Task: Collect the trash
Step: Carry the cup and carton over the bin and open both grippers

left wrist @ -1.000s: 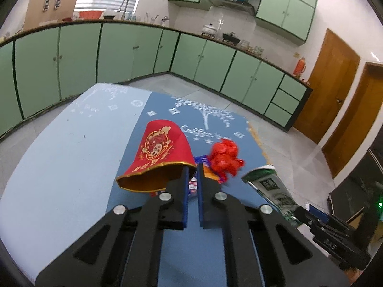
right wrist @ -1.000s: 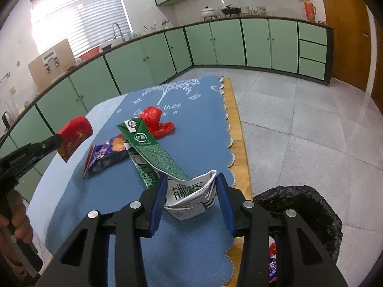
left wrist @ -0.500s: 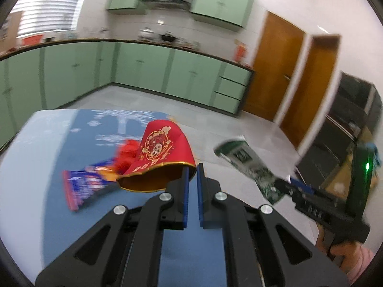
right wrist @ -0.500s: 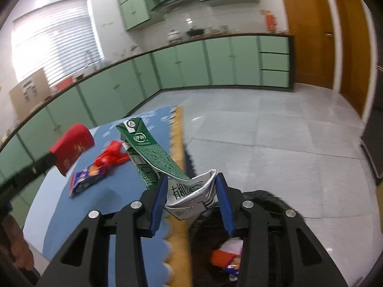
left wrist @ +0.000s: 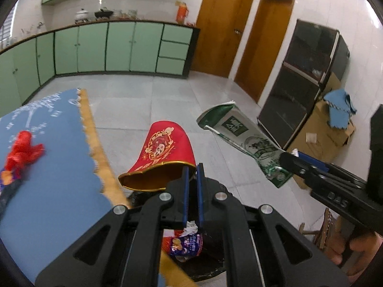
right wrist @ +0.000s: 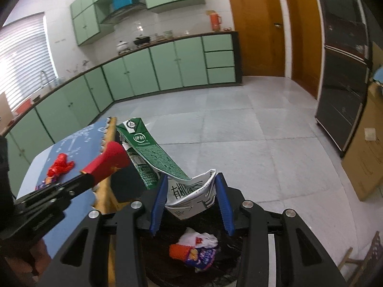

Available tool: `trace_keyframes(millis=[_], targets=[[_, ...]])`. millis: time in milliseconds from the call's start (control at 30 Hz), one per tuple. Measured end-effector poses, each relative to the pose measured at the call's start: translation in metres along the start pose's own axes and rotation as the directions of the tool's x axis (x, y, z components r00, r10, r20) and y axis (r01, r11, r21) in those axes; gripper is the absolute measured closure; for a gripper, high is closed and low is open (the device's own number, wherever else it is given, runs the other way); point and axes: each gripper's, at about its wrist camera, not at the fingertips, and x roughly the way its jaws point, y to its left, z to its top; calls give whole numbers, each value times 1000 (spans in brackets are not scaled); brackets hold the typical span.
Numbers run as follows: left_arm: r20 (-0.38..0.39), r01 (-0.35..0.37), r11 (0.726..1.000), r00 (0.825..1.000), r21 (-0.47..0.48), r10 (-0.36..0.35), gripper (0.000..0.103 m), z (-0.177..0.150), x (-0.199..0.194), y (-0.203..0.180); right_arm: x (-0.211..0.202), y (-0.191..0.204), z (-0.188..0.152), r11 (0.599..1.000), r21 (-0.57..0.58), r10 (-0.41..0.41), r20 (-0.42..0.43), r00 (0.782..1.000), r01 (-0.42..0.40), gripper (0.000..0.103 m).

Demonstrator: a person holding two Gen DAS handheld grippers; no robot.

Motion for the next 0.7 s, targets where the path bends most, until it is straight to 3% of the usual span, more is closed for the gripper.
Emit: trace_keyframes(millis=[300, 533, 633, 700], targets=[[-118, -6, 999, 993, 35, 10, 97, -13, 46, -10, 24, -28, -27, 998, 44, -47, -76, 996, 50, 63], [-222, -19, 1000, 975, 13, 22, 96, -25, 69, 1, 58, -34, -47, 995, 56, -75, -179, 981, 86, 63], [-240, -17, 1000, 971, -5, 16, 86, -26, 70, 6, 69, -35, -51, 995, 51, -78, -217, 973, 91, 62], [-230, -23, 1000, 973, -10, 20, 79, -24, 65, 10, 73, -35, -53, 994, 49, -86, -231, 969, 99, 55]])
